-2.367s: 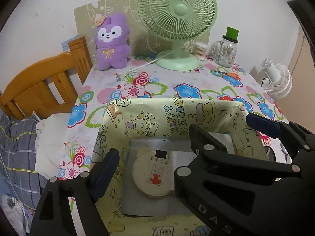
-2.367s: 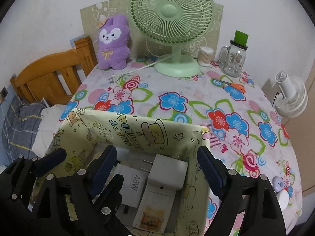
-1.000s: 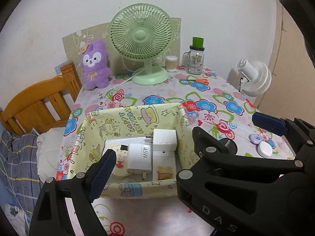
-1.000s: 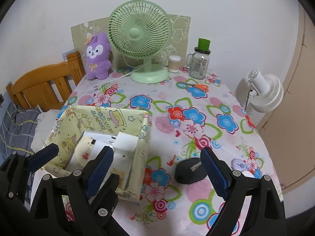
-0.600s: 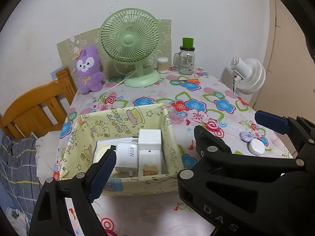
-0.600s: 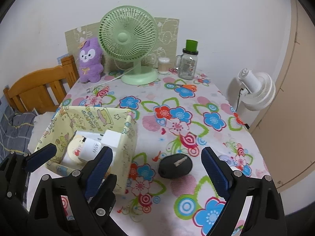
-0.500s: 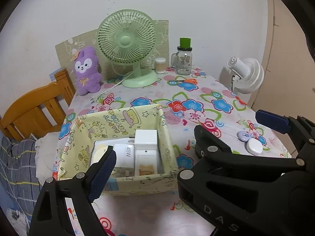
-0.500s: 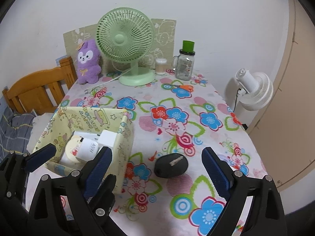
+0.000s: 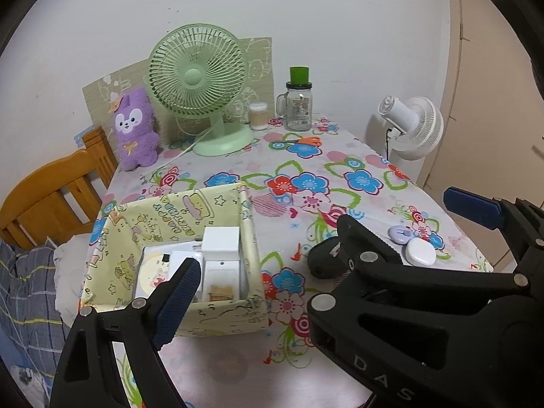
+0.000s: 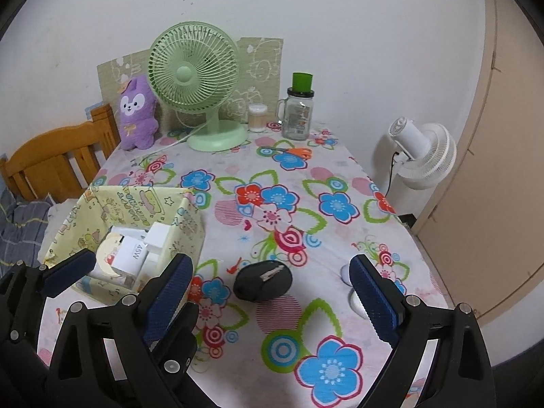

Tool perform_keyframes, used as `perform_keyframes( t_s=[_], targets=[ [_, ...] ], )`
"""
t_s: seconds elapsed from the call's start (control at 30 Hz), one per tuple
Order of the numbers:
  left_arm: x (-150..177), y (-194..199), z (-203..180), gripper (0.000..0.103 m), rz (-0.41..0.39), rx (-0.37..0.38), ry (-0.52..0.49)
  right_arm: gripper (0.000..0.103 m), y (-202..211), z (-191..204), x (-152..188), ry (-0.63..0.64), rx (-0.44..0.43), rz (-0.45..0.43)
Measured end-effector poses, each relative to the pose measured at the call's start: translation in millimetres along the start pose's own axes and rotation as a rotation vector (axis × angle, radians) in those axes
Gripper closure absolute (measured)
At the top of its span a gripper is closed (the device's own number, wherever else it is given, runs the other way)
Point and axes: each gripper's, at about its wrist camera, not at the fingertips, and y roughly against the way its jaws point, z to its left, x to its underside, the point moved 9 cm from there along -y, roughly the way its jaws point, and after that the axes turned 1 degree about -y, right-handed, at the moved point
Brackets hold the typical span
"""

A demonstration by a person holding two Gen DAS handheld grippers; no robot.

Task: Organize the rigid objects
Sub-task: 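Withdraw both grippers from the box toward the black key holder and mouse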

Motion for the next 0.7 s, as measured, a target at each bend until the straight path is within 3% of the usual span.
perform_keyframes(
  t_s=[0.7],
  targets=[
    [6, -13, -45, 0.010, 0.022, 0.044, -0.025, 0.008, -3, -44, 16, 0.002, 0.029, 0.003]
  ],
)
